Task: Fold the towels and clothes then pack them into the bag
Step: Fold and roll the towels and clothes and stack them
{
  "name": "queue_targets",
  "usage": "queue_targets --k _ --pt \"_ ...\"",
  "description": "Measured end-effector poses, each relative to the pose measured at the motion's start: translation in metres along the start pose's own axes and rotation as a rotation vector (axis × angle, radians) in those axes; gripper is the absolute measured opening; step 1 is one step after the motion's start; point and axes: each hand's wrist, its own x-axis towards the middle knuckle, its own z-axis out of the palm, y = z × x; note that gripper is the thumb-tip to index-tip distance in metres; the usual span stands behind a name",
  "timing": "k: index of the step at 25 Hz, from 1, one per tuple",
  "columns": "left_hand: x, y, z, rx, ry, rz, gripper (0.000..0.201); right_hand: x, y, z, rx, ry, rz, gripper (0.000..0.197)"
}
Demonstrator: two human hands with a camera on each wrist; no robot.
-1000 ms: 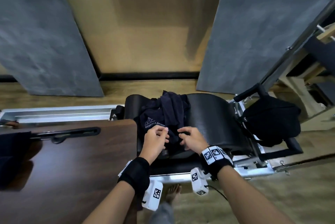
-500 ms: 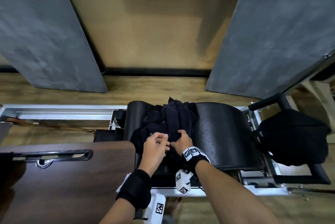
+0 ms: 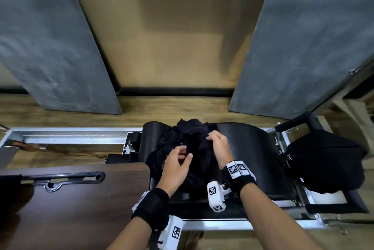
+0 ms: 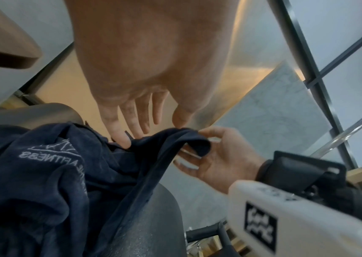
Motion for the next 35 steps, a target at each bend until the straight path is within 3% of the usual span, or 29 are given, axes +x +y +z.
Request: queue_targets --k 3,6,11,13,18,21,24,27,29,33,35 --pt "-0.016 0.026 0.000 -0.009 -0.048 0.134 0.068 -0.029 -0.050 -0.017 0.227 -0.085 -0.063 0.010" --pt "-0.038 0.061 -0.003 -0.068 -0.058 0.294 0.081 -0.063 -0.084 -0.024 0.209 -0.207 -0.224 0.026" --pt "-0.098 0.116 -0.025 -0.211 0.090 0.477 0.034 -0.151 -0.123 -0.033 0.119 -0.180 -0.482 0.005" --pt "-0.125 0.130 -0.037 -0.210 0.107 0.542 0.025 -0.187 -0.131 -0.036 0.104 -0.198 -0.547 0.008" --pt "-0.201 0.158 -0.074 -0.238 0.131 0.645 0.025 -0.282 -0.145 -0.043 0.033 -0.222 -0.702 0.023" --pt "-0.241 0.168 -0.094 -0.295 -0.021 0.659 0.036 -0.320 -0.152 -0.047 -0.045 -0.219 -0.768 0.030" --pt "-0.272 0.166 -0.120 -0.258 -0.125 0.639 0.049 -0.351 -0.158 -0.040 -0.081 -0.236 -0.794 0.021" --pt "-0.289 0.156 -0.145 -0.197 -0.137 0.605 0.056 -0.377 -0.161 -0.026 -0.053 -0.330 -0.776 0.004" --pt "-0.296 0.150 -0.160 -0.140 -0.110 0.650 0.057 -0.391 -0.163 -0.015 -0.033 -0.341 -0.758 0.006" --pt "-0.317 0.134 -0.204 -0.141 -0.043 0.815 0.021 -0.426 -0.157 0.025 -0.052 -0.323 -0.769 0.015" --pt "-0.331 0.122 -0.230 -0.176 -0.047 0.828 0.017 -0.444 -0.148 0.049 -0.061 -0.308 -0.779 0.013"
